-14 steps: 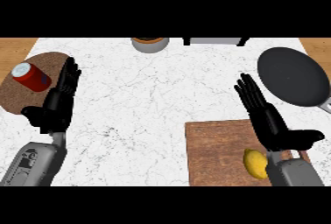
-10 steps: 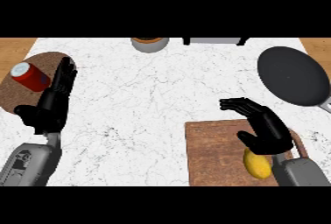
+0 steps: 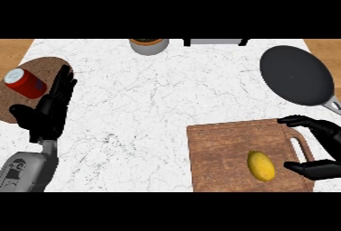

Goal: Pick the lemon from the cutting board and place it in the pan

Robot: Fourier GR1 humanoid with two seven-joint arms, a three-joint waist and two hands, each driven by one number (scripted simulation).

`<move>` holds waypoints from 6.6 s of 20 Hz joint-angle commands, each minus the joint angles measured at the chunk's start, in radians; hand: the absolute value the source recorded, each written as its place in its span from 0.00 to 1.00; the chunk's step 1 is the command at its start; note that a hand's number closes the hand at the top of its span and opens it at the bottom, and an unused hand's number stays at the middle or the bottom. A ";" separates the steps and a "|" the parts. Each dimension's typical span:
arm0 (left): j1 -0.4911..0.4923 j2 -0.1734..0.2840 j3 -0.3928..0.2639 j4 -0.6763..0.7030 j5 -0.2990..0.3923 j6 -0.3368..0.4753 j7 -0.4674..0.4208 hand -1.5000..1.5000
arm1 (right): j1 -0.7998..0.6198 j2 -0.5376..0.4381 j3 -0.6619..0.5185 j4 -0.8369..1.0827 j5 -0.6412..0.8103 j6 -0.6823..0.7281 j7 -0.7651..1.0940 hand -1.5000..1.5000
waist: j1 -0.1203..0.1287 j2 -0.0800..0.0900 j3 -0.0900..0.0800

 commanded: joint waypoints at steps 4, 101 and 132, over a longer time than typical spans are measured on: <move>0.000 0.020 0.022 -0.014 0.023 -0.040 0.026 0.50 | -0.008 -0.283 -0.154 0.135 0.081 0.112 -0.283 0.00 | 0.014 0.002 -0.002; -0.016 -0.176 0.180 0.016 -0.200 -0.163 0.018 0.50 | -0.055 0.190 0.257 -0.108 1.322 0.078 0.138 1.00 | 0.011 0.001 -0.004; -0.018 -0.191 0.135 -0.112 -0.206 -0.183 0.130 0.50 | -0.797 0.636 -0.248 0.239 1.575 -0.574 1.584 1.00 | 0.074 0.013 -0.004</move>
